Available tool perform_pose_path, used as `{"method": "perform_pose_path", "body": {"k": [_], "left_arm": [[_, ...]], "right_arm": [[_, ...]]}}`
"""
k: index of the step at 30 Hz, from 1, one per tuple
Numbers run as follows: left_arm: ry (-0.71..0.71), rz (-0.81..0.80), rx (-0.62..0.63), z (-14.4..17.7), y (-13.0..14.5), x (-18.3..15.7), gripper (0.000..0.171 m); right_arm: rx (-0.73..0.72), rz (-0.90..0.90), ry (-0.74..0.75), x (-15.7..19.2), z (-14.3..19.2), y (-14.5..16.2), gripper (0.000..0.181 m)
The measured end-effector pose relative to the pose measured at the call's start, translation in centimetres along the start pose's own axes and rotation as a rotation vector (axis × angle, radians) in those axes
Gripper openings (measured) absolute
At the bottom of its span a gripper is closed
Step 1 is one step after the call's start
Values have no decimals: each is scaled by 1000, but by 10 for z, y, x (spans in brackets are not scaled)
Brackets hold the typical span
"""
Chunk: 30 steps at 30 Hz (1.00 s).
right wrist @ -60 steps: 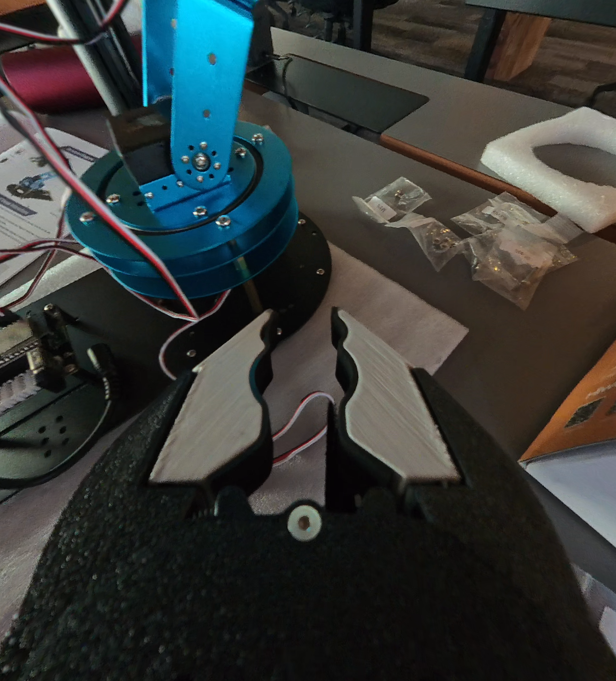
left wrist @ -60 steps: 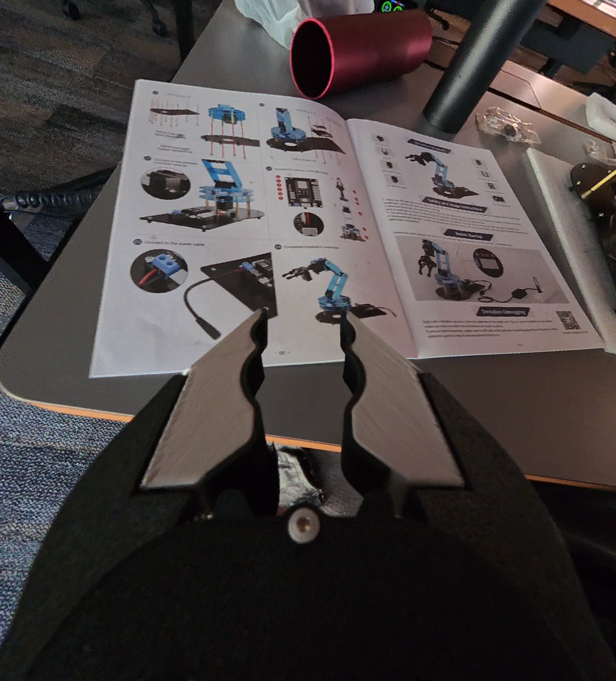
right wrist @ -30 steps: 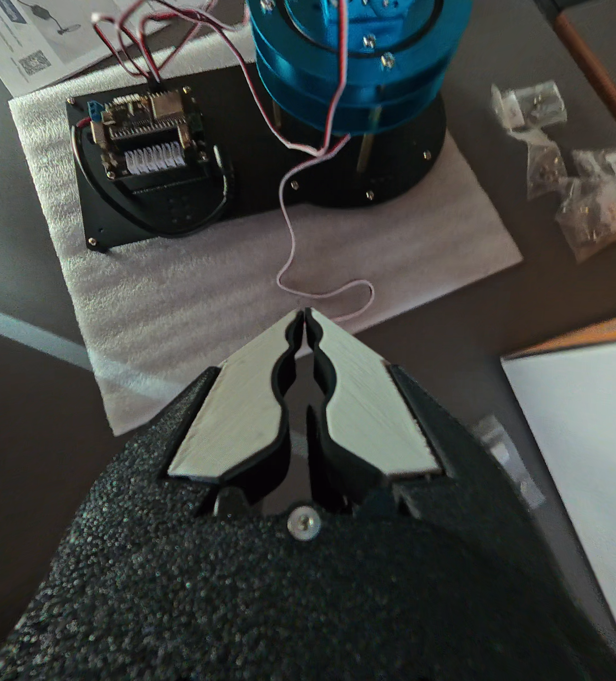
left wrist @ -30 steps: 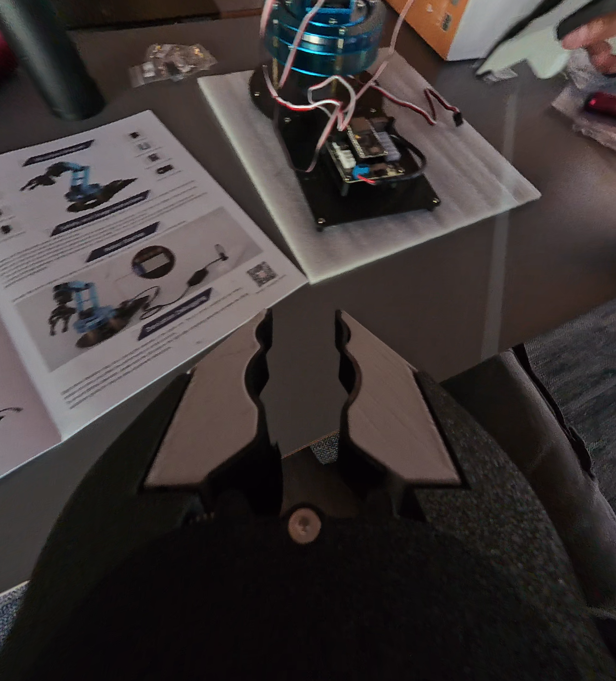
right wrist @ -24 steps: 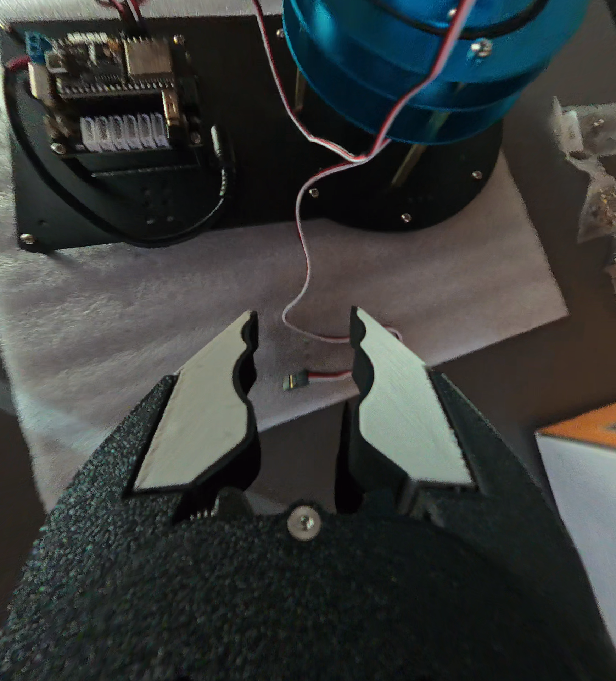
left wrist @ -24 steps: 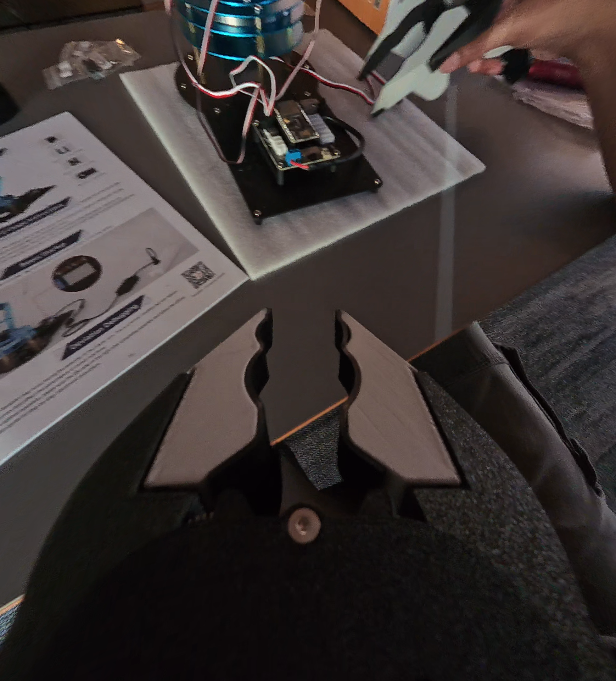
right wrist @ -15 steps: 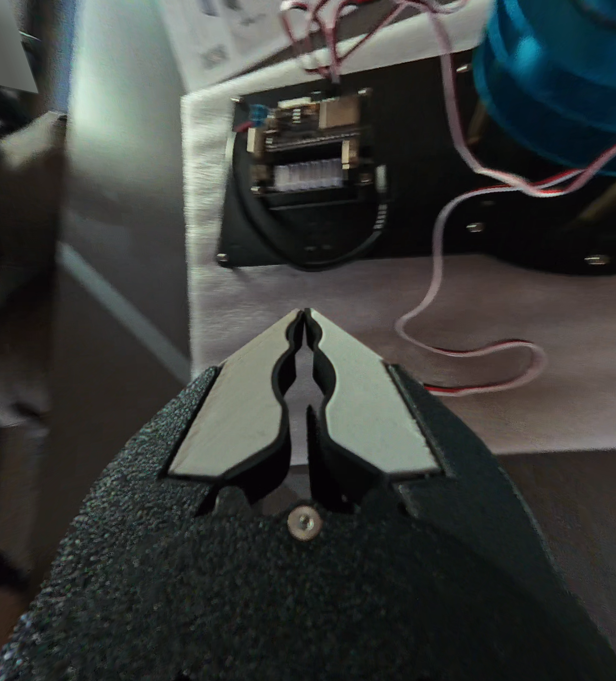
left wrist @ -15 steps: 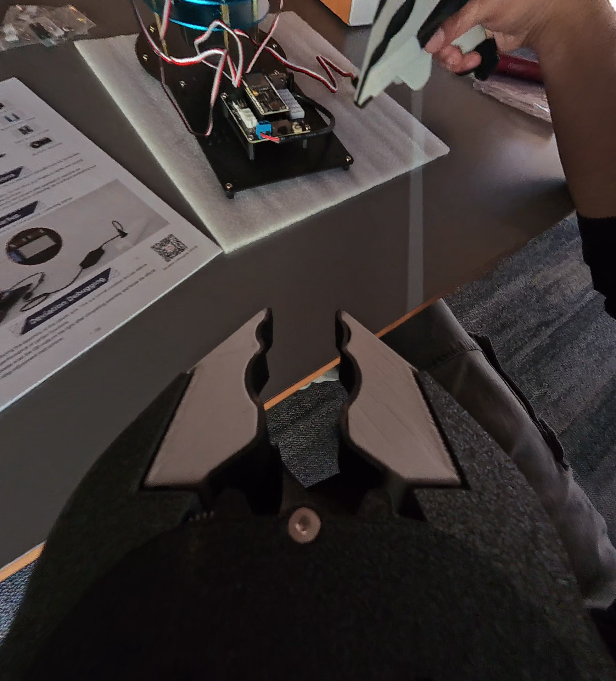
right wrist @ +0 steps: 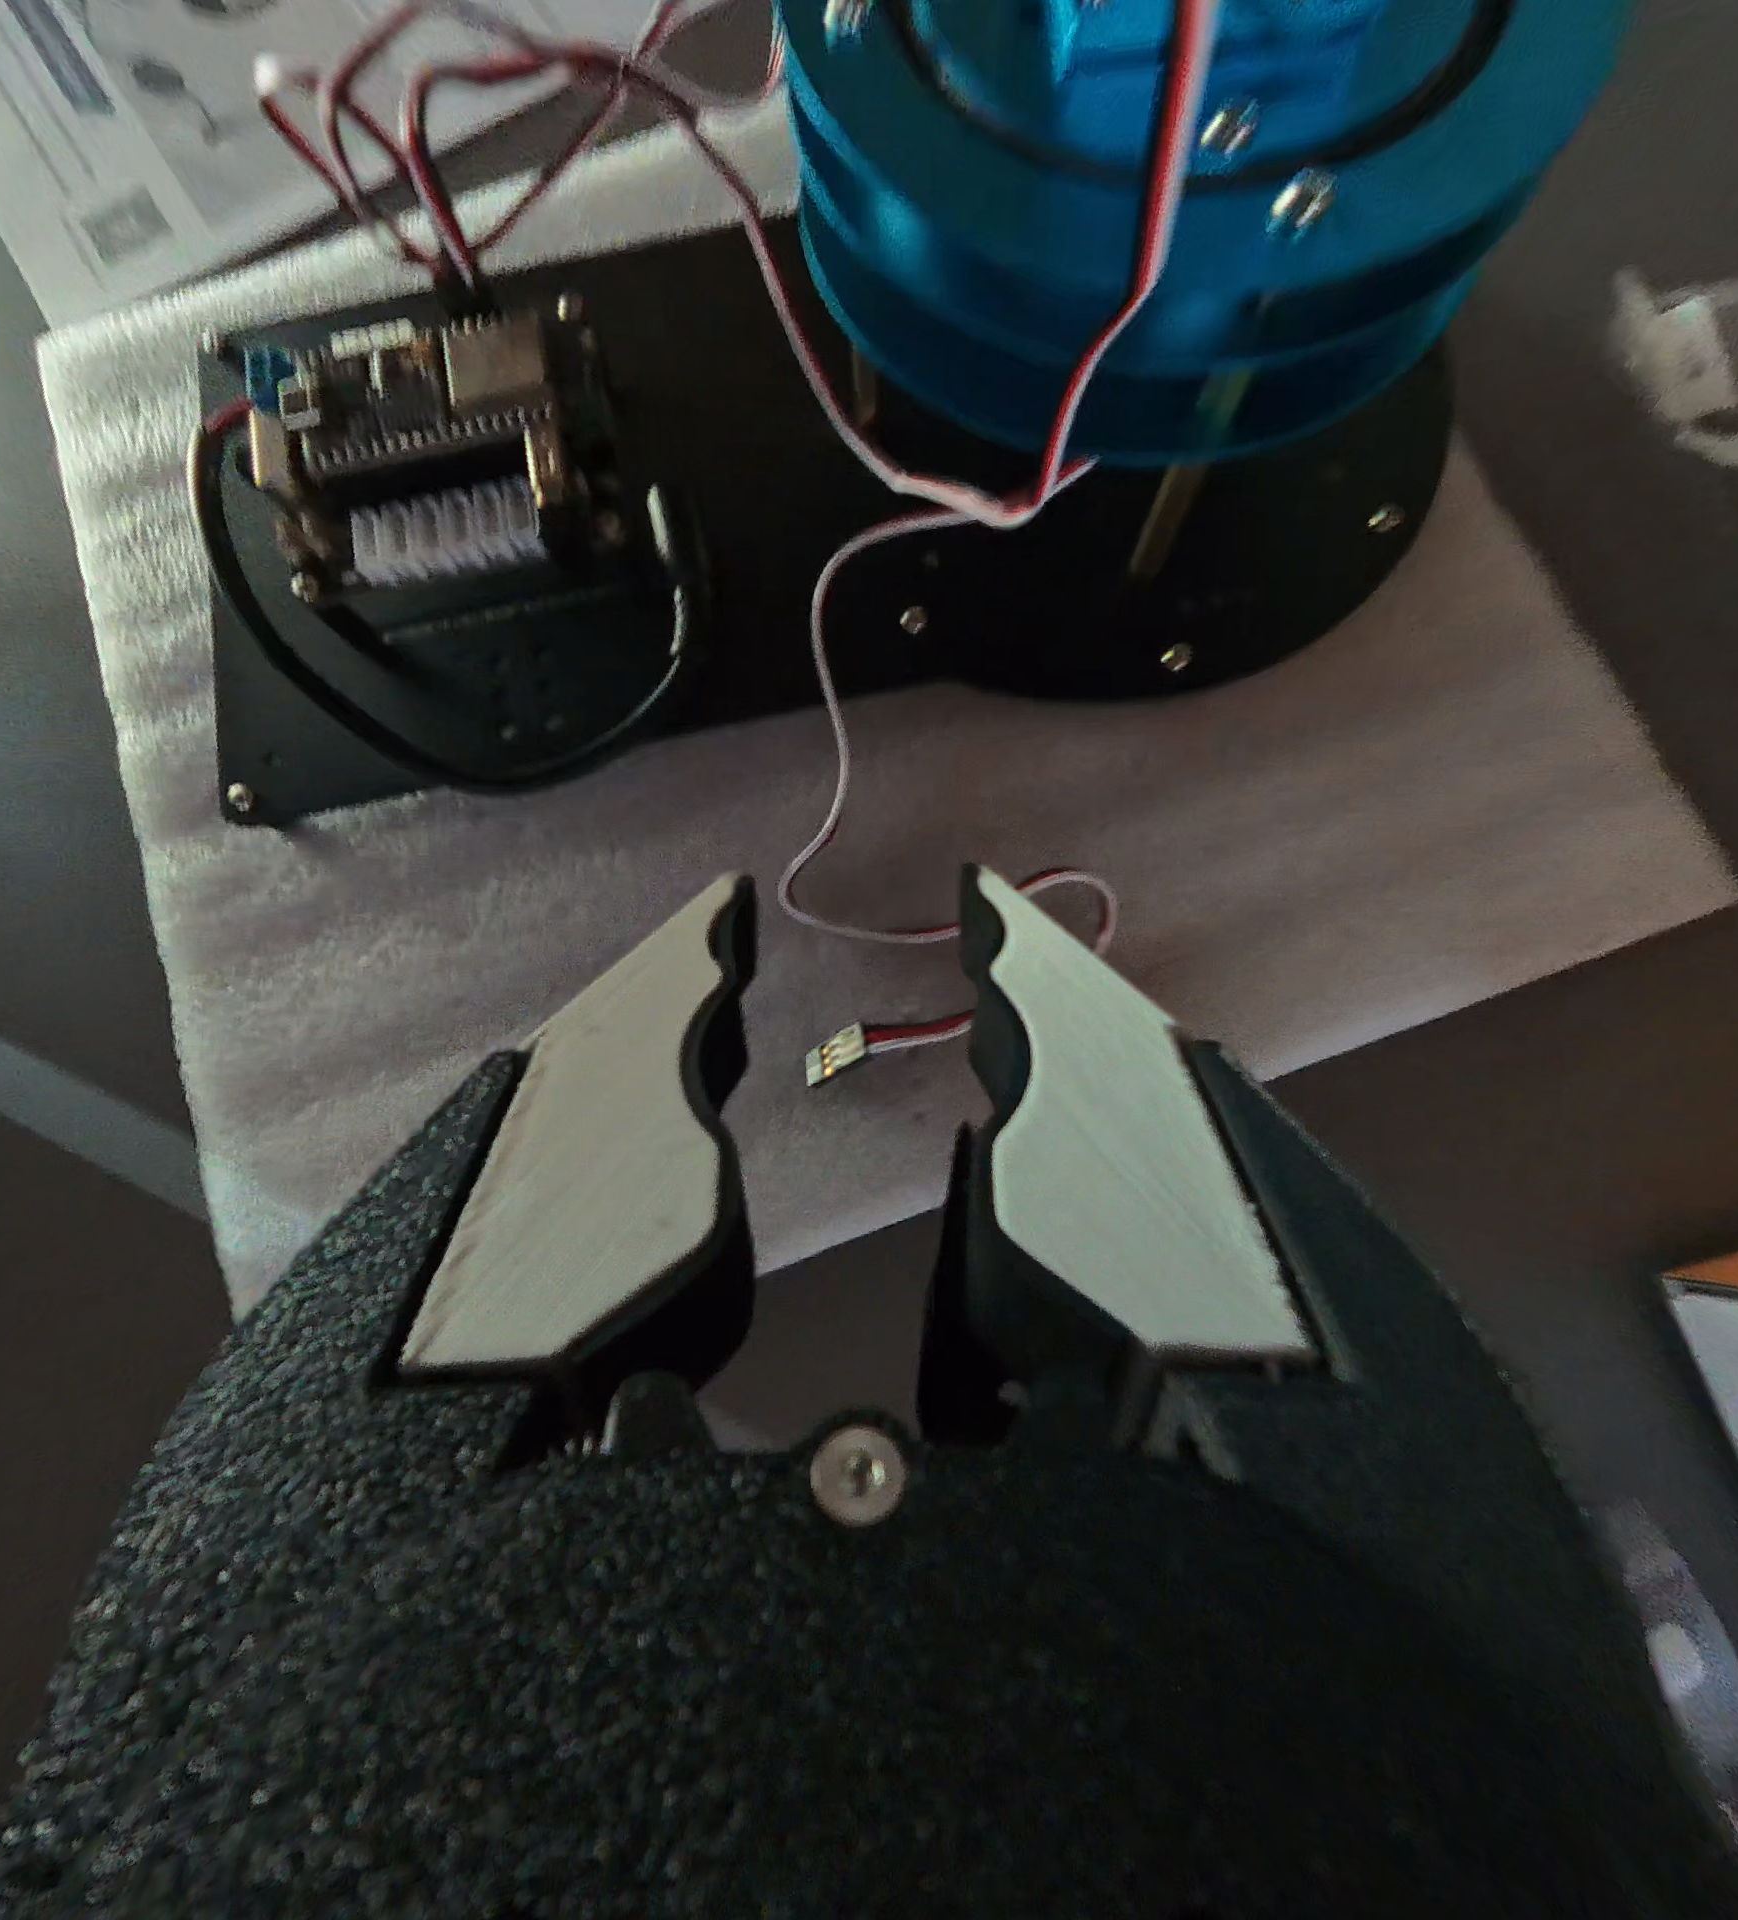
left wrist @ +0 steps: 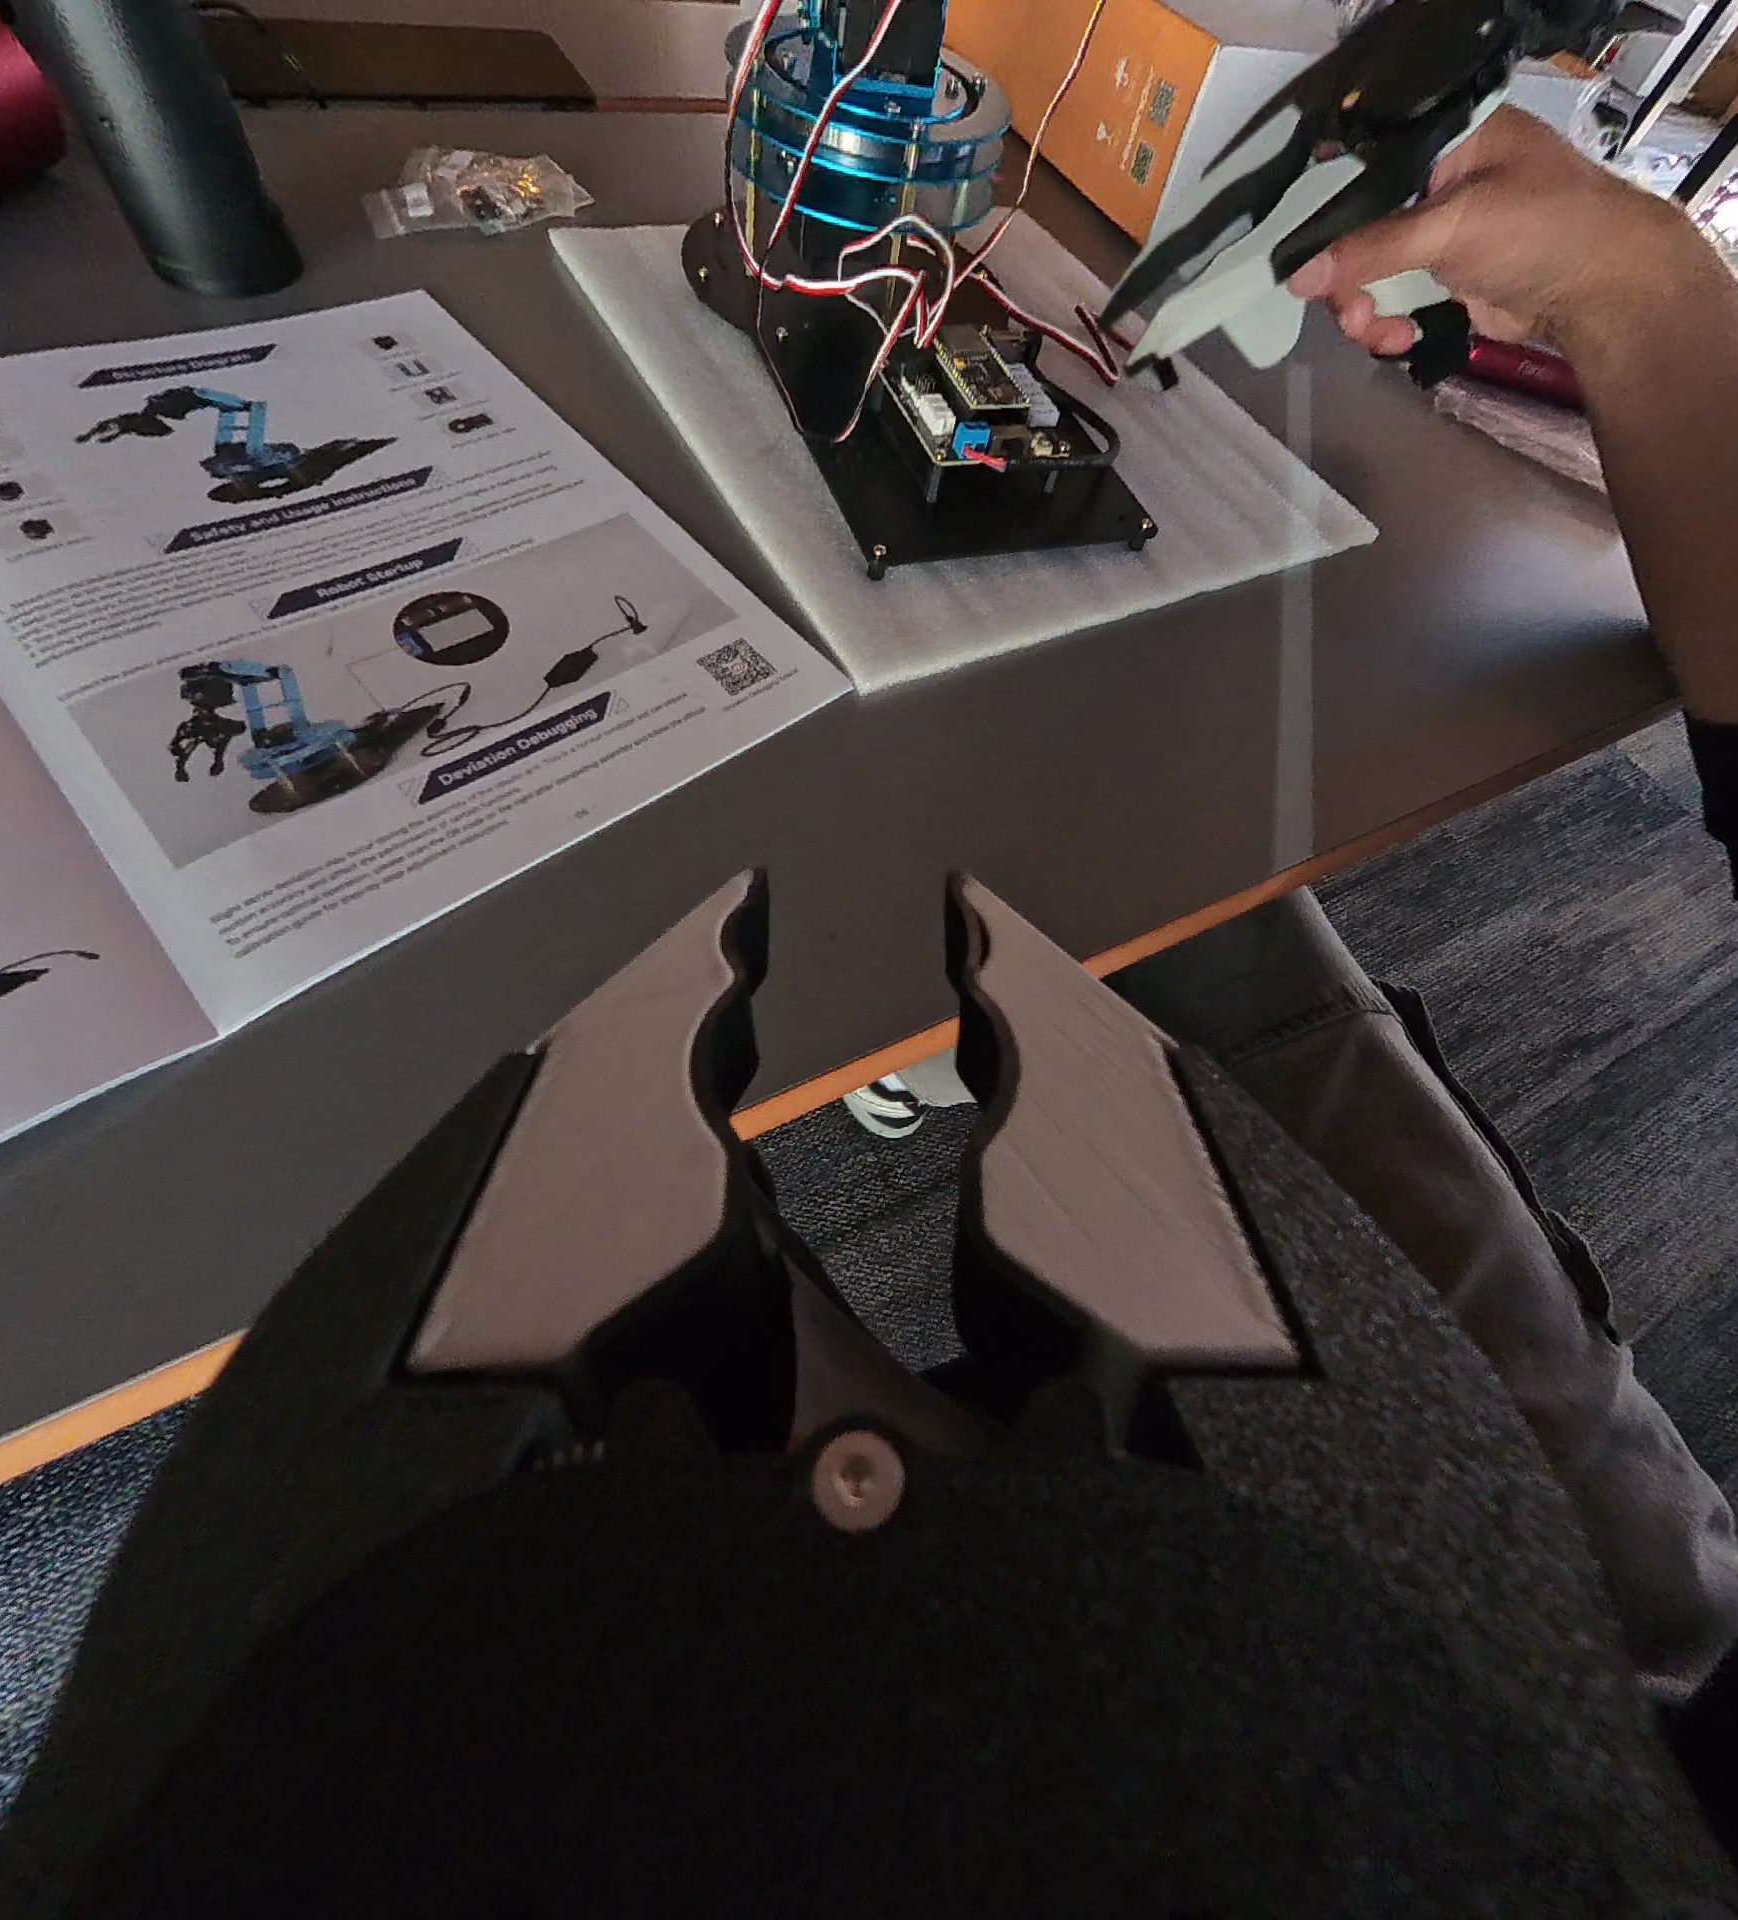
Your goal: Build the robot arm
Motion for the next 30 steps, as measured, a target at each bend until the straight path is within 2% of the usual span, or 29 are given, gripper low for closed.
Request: {"method": "perform_pose_path", "body": {"k": [2, 4, 5, 6, 9, 11, 14, 16, 20, 24, 26, 28, 30], "left_arm": [[7, 4, -3, 1, 1, 1, 33], [7, 3, -13, 3, 1, 3, 33], [6, 4, -20, 4, 0, 4, 33], [6, 7, -25, 5, -1, 5, 33], [8, 20, -39, 9, -1, 9, 33], [5, 22, -40, 11, 0, 12, 33], [0, 28, -42, 15, 2, 17, 33], [1, 35, -43, 16, 3, 20, 33], [-1, 47, -54, 19, 5, 25, 33], [-3, 62, -53, 21, 9, 31, 33], [-3, 73, -52, 22, 11, 34, 33], [2, 86, -53, 23, 12, 37, 33], [1, 93, -58, 24, 13, 39, 33]], "right_arm": [[64, 18, -31, 6, -8, 10, 22], [78, 38, -8, 7, -8, 11, 21], [92, 46, -10, 9, -6, 12, 14], [112, 54, -28, 13, -4, 15, 6], [122, 41, -134, 33, 2, 16, 2], [47, 2, -240, 47, 8, 6, 1], [-6, -95, -387, 61, 14, -5, 15], [-1, -121, -415, 62, 12, -5, 18], [26, -102, -319, 47, 4, 2, 1], [-59, -28, -120, 21, 0, -11, 1], [-166, 5, -14, 10, 4, -26, 4], [-222, 30, 170, -12, 9, -33, 8], [-277, 36, 292, -26, 14, -37, 22]]}}
Point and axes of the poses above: each gripper's, where its closed fingertips meet, z back along the fingers, y out of its underside, x = y × z across the jaws, the point moved 3 cm from there along z, back along the fingers, and after that the axes turned 6 degrees about -z, right-handed, at the moved point
